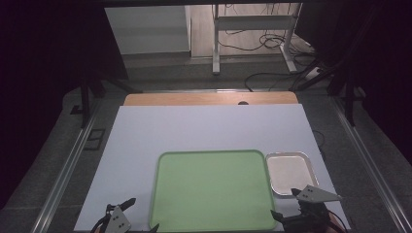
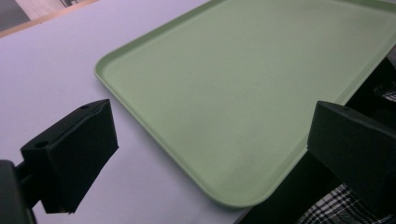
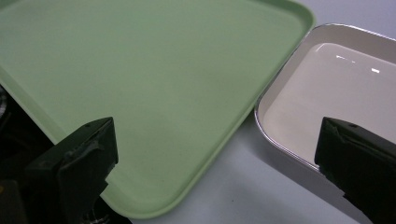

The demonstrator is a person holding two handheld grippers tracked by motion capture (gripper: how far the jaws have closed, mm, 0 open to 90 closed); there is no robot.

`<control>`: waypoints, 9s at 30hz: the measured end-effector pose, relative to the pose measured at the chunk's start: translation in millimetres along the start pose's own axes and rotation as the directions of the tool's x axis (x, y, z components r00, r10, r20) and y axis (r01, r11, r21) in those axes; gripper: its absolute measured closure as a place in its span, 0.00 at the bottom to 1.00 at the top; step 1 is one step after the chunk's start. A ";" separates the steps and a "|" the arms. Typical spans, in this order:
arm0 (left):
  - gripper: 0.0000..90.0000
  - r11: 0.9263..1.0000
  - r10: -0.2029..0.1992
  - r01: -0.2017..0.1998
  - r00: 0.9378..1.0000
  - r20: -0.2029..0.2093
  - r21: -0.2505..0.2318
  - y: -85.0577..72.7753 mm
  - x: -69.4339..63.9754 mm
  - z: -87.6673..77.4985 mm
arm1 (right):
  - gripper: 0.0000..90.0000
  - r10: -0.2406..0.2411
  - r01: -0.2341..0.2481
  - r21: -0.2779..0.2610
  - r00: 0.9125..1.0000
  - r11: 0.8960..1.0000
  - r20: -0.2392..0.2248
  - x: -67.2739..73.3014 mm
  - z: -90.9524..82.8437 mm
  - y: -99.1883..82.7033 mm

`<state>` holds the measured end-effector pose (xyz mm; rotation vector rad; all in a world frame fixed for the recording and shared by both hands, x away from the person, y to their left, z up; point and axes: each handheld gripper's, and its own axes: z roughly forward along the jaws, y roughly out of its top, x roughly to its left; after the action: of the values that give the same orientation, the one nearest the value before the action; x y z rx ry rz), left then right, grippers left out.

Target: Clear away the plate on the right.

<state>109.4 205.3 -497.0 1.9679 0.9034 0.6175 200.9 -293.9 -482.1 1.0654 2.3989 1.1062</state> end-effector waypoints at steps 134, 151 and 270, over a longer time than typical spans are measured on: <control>0.01 1.000 -0.005 0.005 1.000 0.008 -0.004 0.4 1.4 0.4 | 0.46 0.293 -0.302 -0.005 0.918 0.953 0.266 -113.3 12.3 20.0; 0.01 1.000 0.003 -0.003 1.000 0.008 0.000 0.6 0.9 0.8 | 0.81 0.379 -0.415 0.070 0.877 0.907 0.296 -146.6 13.7 8.8; 0.01 1.000 0.005 -0.005 1.000 0.007 0.006 1.0 1.5 1.8 | 0.98 0.524 -0.509 0.143 0.845 0.849 -0.103 -39.7 136.8 91.9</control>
<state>111.9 205.2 -497.0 1.9771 0.8974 0.6113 346.5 -210.5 -505.6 1.8092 2.3585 1.2501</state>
